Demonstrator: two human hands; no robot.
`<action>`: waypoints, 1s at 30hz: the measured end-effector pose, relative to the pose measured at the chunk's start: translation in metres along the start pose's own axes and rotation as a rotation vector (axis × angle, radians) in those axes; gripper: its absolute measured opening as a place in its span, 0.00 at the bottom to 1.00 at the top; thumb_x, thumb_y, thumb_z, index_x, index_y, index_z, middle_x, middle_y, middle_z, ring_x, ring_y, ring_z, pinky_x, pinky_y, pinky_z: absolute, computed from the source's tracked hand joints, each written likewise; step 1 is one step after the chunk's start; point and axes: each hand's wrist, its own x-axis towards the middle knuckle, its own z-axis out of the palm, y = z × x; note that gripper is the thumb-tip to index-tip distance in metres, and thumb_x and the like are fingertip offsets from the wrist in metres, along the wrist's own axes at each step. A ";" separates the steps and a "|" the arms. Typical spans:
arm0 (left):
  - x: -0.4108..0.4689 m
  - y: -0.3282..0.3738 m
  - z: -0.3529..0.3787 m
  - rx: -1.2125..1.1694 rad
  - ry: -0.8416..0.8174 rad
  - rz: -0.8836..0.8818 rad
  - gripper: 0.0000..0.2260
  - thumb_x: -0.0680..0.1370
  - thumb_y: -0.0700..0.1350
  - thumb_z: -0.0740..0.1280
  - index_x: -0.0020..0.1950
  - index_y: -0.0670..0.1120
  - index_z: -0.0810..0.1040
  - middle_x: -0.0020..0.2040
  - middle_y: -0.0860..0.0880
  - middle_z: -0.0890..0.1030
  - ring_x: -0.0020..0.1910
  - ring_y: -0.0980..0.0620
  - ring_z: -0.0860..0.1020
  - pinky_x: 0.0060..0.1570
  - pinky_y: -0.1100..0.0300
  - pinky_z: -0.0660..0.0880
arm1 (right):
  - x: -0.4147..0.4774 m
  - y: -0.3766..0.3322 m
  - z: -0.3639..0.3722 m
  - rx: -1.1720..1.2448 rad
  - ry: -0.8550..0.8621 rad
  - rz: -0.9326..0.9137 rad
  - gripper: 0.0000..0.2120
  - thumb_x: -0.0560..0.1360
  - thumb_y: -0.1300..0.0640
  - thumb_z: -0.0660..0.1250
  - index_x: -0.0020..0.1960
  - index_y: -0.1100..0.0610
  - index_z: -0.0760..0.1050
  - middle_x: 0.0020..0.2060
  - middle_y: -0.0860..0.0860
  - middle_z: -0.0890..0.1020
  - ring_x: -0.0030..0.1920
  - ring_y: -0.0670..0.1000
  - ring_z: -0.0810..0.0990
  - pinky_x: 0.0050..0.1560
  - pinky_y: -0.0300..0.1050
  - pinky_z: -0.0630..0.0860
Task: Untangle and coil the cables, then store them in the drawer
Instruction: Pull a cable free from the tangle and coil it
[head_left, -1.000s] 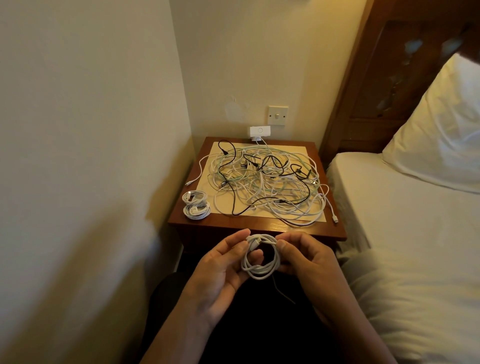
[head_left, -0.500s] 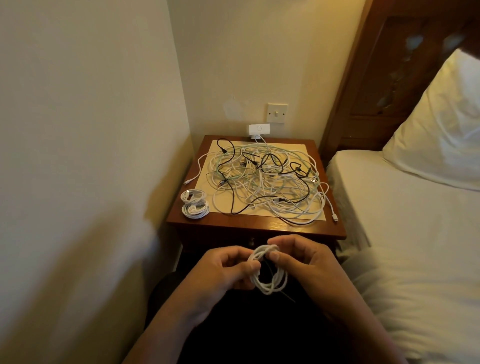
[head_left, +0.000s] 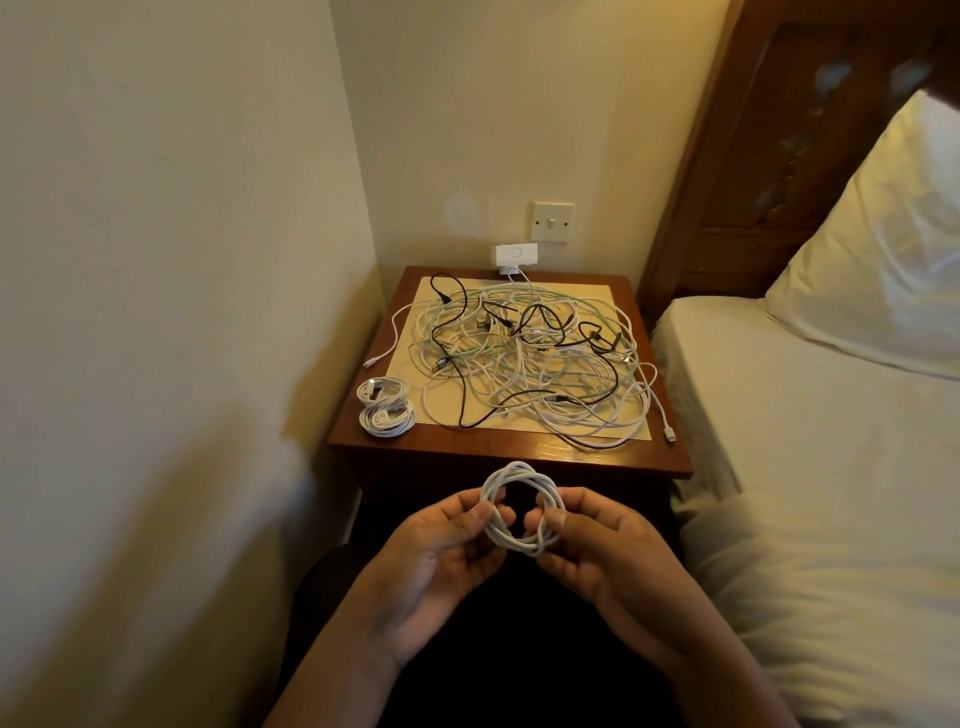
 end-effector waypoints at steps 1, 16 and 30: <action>0.000 0.000 0.000 -0.024 -0.004 -0.015 0.11 0.78 0.37 0.66 0.59 0.38 0.81 0.47 0.41 0.83 0.43 0.49 0.82 0.50 0.55 0.75 | 0.001 0.000 0.000 0.032 0.003 0.009 0.17 0.74 0.59 0.70 0.61 0.63 0.79 0.49 0.59 0.86 0.48 0.54 0.85 0.47 0.46 0.82; 0.004 -0.003 0.002 0.803 0.291 0.398 0.11 0.77 0.42 0.73 0.58 0.54 0.83 0.51 0.54 0.87 0.52 0.56 0.84 0.47 0.64 0.80 | 0.008 0.001 0.013 -0.345 0.272 -0.224 0.09 0.79 0.59 0.70 0.59 0.56 0.78 0.46 0.52 0.88 0.47 0.51 0.88 0.45 0.42 0.81; 0.083 0.114 -0.063 0.874 0.687 0.582 0.07 0.74 0.44 0.78 0.52 0.51 0.86 0.44 0.51 0.87 0.46 0.50 0.86 0.47 0.52 0.84 | 0.053 -0.031 -0.019 -0.755 0.293 -0.396 0.10 0.79 0.55 0.71 0.57 0.42 0.81 0.51 0.40 0.85 0.53 0.42 0.83 0.59 0.49 0.81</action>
